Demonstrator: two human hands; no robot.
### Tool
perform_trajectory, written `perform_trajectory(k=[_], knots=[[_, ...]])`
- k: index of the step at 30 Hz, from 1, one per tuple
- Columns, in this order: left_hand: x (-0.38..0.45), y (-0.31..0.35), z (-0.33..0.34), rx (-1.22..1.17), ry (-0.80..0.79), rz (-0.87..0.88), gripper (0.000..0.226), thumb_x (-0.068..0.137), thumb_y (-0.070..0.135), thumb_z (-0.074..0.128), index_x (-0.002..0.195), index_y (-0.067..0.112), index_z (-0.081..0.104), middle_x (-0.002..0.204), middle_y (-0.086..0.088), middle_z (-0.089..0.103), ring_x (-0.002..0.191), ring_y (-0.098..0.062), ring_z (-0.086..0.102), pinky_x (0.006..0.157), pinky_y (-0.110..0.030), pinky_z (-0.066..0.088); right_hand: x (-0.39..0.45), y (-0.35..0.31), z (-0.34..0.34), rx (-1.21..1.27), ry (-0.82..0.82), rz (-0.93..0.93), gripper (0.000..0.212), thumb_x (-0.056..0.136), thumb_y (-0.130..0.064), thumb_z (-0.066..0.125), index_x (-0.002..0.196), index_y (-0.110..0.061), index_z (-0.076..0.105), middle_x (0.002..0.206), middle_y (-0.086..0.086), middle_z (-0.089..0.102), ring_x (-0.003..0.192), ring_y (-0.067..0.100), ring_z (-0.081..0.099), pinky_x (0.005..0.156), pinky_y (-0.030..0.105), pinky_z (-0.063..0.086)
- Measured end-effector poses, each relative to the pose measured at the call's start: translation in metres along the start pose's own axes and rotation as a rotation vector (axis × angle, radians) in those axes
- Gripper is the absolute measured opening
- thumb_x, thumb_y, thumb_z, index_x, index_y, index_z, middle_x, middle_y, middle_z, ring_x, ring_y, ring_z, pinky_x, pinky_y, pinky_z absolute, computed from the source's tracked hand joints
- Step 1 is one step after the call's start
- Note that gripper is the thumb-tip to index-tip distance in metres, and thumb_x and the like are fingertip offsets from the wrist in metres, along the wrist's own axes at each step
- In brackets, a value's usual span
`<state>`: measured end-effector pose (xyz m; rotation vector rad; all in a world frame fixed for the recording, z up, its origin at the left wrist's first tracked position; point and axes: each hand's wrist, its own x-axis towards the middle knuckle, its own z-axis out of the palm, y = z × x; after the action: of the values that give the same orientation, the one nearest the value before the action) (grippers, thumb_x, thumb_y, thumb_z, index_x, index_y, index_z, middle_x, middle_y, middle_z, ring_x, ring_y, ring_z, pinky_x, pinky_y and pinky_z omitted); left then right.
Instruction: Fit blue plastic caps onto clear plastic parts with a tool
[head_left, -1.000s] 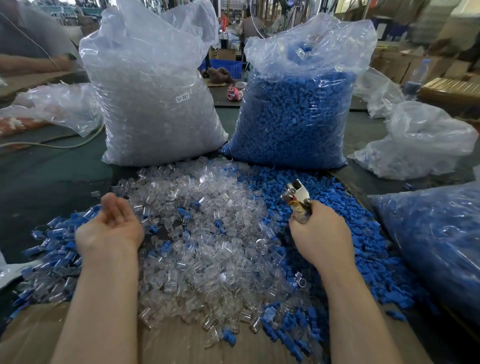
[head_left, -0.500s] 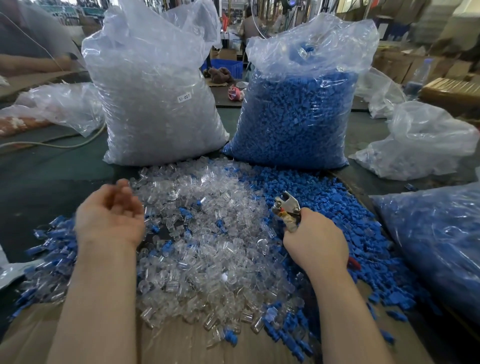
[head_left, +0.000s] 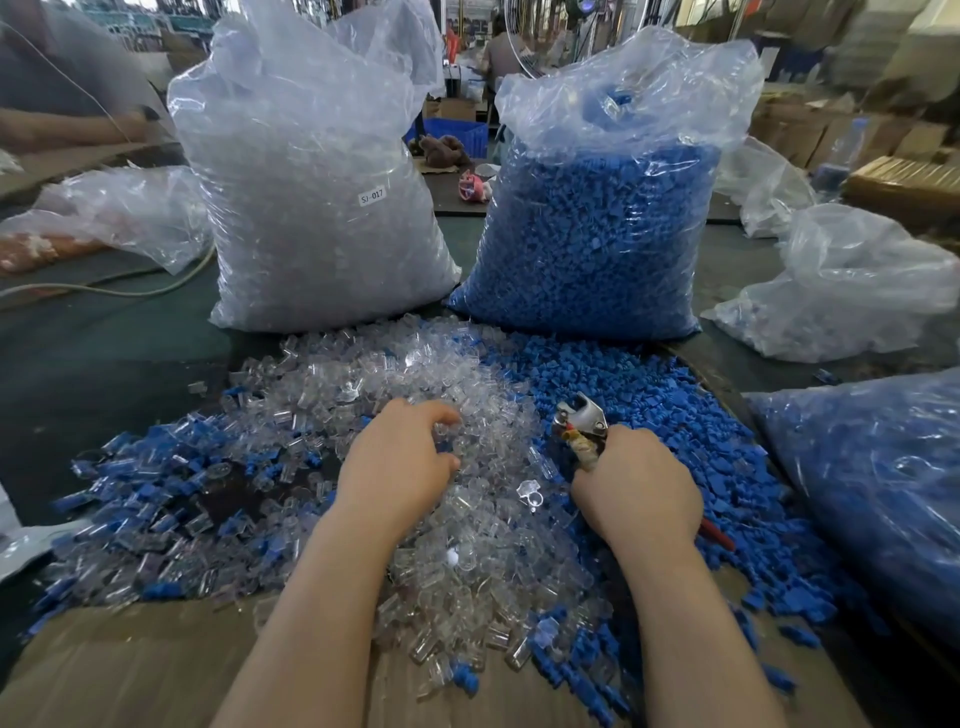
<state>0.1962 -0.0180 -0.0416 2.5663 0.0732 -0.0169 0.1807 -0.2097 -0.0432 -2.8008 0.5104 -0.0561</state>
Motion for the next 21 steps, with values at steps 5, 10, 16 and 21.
perform_trajectory(k=[5, 10, 16, 21], knots=[[0.0003, -0.0011, 0.0016, -0.084, 0.073, 0.04, 0.031, 0.082, 0.027, 0.079, 0.107, 0.036, 0.061, 0.094, 0.014, 0.057, 0.08, -0.003, 0.056, 0.072, -0.029, 0.049, 0.001, -0.0002, 0.0016, 0.043, 0.04, -0.015, 0.014, 0.089, -0.032, 0.054, 0.085, -0.019, 0.051, 0.08, 0.0, 0.05, 0.059, 0.018, 0.042, 0.056, 0.029, 0.035], [0.0015, -0.0009, 0.0041, -0.047, 0.079, 0.066, 0.02, 0.084, 0.028, 0.077, 0.1, 0.037, 0.068, 0.097, 0.012, 0.059, 0.079, -0.001, 0.056, 0.071, -0.026, 0.046, 0.0013, 0.0005, -0.0012, 0.074, 0.101, 0.01, 0.017, 0.091, -0.035, 0.052, 0.084, -0.021, 0.045, 0.067, -0.004, 0.044, 0.054, 0.012, 0.035, 0.047, 0.026, 0.023], [0.0009, 0.0029, 0.0057, -0.034, 0.074, 0.104, 0.002, 0.09, 0.032, 0.067, 0.091, 0.031, 0.067, 0.09, 0.014, 0.064, 0.079, -0.003, 0.06, 0.072, -0.028, 0.054, 0.0033, -0.001, -0.0004, 0.203, 0.141, 0.027, 0.02, 0.085, -0.031, 0.058, 0.076, -0.023, 0.042, 0.068, -0.004, 0.051, 0.057, 0.013, 0.042, 0.049, 0.029, 0.028], [-0.0002, 0.0074, 0.0002, -0.389, 0.105, 0.064, 0.007, 0.088, 0.024, 0.07, 0.087, 0.027, 0.063, 0.081, 0.01, 0.068, 0.072, -0.005, 0.064, 0.061, -0.019, 0.05, 0.005, 0.0006, -0.0012, 0.4, 0.191, -0.034, 0.015, 0.086, -0.026, 0.06, 0.079, -0.023, 0.047, 0.069, -0.003, 0.053, 0.06, 0.012, 0.045, 0.05, 0.03, 0.027]])
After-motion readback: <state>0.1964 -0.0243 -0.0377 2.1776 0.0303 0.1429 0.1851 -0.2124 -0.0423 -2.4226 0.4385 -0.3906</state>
